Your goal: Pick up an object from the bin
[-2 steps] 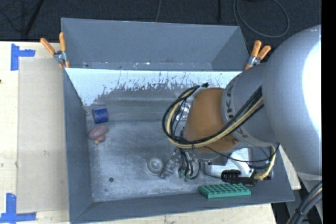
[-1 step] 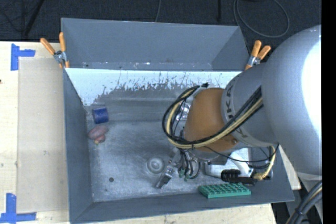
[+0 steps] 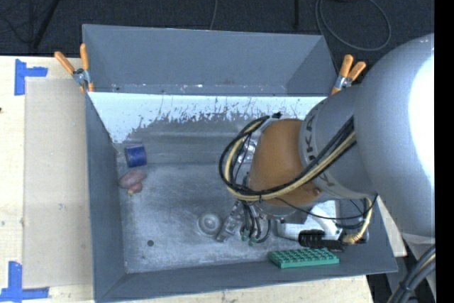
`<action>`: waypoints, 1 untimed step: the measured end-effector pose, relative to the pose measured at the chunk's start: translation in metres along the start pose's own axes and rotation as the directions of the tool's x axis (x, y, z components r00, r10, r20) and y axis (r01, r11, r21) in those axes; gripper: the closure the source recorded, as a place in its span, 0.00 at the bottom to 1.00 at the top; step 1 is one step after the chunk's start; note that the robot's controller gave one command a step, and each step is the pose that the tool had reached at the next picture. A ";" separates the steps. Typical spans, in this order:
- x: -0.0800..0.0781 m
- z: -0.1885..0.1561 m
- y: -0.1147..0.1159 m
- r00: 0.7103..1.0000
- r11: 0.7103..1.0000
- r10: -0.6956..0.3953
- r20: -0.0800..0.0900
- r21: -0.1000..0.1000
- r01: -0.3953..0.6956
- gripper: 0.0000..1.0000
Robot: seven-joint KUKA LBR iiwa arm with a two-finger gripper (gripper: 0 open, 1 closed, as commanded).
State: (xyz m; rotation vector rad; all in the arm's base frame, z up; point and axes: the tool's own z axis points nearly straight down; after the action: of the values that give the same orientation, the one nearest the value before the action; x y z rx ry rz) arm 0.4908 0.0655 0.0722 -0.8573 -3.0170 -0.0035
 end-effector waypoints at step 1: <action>-0.002 0.001 0.000 1.000 1.000 0.001 0.007 -0.002 -0.001 0.00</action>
Offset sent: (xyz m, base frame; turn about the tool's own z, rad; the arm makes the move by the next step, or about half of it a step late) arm 0.0000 0.0000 0.0000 0.0000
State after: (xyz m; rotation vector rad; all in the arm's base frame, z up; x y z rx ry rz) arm 0.4919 0.0645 0.0714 -0.8603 -3.0238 -0.0027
